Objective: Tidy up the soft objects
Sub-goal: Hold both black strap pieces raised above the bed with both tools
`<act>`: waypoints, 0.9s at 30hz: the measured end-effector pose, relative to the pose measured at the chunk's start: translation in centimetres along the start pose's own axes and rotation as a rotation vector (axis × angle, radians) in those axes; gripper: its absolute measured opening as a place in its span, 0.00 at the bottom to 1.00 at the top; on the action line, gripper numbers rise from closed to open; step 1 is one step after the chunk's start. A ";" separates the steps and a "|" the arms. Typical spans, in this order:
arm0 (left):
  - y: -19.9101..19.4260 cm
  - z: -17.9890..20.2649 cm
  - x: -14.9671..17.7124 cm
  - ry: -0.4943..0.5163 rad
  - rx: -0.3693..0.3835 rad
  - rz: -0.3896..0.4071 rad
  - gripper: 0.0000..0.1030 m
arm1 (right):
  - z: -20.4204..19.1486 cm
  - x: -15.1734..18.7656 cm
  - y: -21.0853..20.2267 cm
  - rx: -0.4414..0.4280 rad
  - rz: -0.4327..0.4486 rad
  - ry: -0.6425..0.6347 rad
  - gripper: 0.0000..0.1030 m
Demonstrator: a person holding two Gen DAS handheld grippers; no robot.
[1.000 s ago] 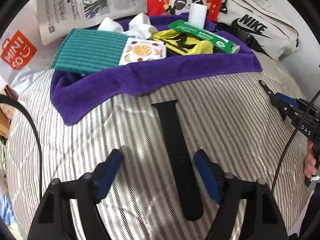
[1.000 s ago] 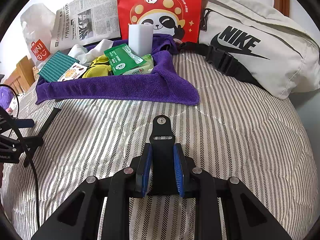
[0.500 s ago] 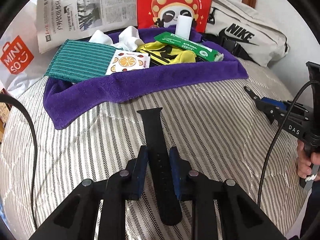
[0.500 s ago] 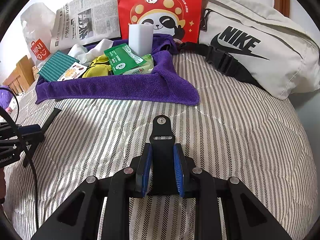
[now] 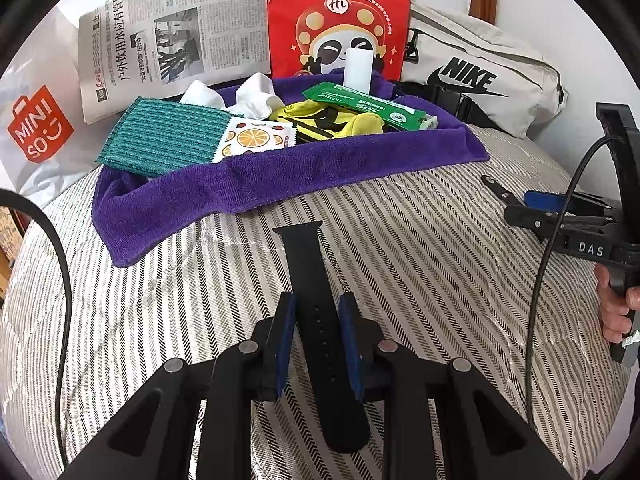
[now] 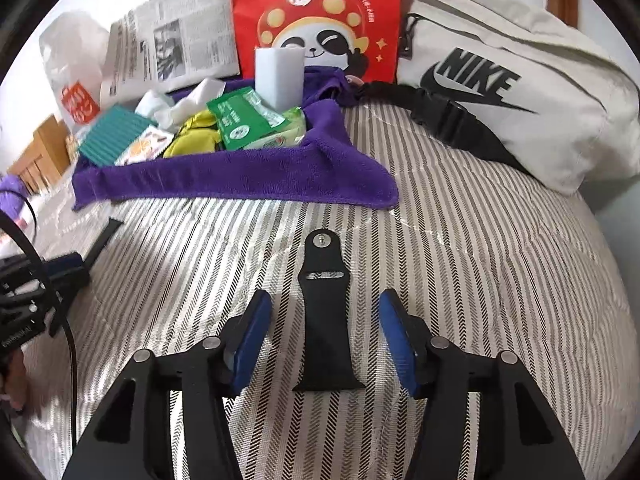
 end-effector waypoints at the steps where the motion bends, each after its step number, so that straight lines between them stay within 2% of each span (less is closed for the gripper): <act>1: 0.0 0.0 0.0 0.001 -0.002 0.000 0.22 | -0.2 0.0 0.1 0.012 -0.003 -0.010 0.56; 4: 0.0 0.0 0.0 -0.004 0.005 0.001 0.22 | -0.8 0.0 0.3 0.050 -0.008 -0.044 0.57; 11: 0.1 0.0 0.0 -0.007 0.008 0.001 0.22 | -0.6 0.0 0.4 0.030 -0.007 -0.030 0.54; 19: 0.1 0.0 0.0 -0.008 0.011 0.001 0.22 | -0.4 0.6 -0.1 0.035 -0.018 -0.030 0.41; 20: 0.1 0.0 0.0 -0.009 0.012 0.002 0.22 | -0.3 0.6 -0.1 0.032 -0.015 -0.032 0.37; 21: 0.1 0.0 0.0 -0.010 0.015 0.002 0.21 | -0.3 0.6 -0.1 0.029 -0.012 -0.035 0.28; 22: 0.1 0.0 0.0 -0.012 0.018 0.002 0.21 | -0.2 0.5 -0.1 0.030 -0.012 -0.033 0.22; 27: 0.1 -0.6 0.0 -0.045 0.059 -0.003 0.20 | 0.8 0.0 0.0 0.022 -0.038 0.024 0.21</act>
Point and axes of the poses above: each gripper's, at about its wrist camera, not at the fingertips, and y roughly the way its jaws point, z to its right, x to its underside, the point moved 5 cm from there along y, roughly the way its jaws point, and after that the axes turned 5 degrees about -z, right-handed, at the moved point
